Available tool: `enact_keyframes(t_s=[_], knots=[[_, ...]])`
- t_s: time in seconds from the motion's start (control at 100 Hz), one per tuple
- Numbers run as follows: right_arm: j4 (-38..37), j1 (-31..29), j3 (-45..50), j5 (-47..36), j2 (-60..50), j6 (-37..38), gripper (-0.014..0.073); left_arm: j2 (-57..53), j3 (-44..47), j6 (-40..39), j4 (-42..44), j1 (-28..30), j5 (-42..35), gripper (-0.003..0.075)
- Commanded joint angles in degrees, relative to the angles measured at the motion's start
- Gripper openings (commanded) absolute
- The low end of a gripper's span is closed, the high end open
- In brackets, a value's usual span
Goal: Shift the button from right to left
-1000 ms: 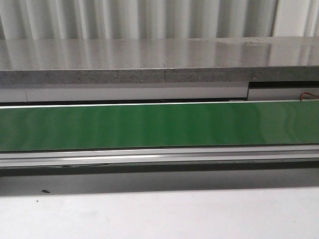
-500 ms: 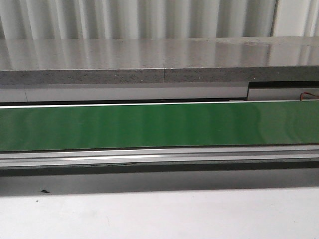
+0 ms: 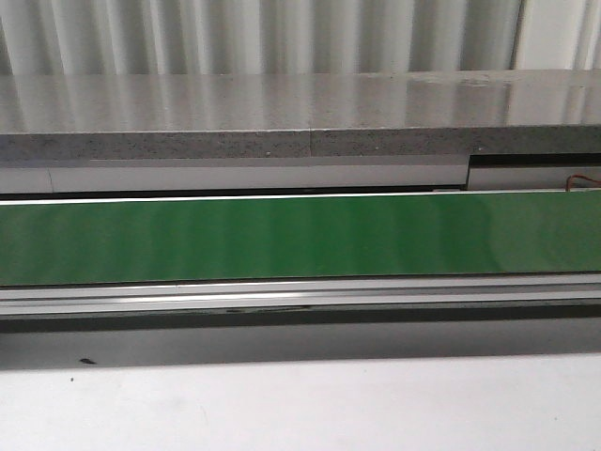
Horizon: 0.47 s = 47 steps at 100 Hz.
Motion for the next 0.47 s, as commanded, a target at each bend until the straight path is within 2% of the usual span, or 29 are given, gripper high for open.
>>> enact_keyframes(t_s=[0.0,0.46], knots=[[-0.8,-0.3,-1.2,-3.4,-1.1,0.1,-0.0048,-1.9,2.3,-0.7,0.0,-0.4,-4.8,-0.002],[-0.8,-0.3,-1.2,-2.1,-1.2,0.1,-0.0048,-1.9,2.3,-0.7,0.0,-0.4,-4.8,-0.002]])
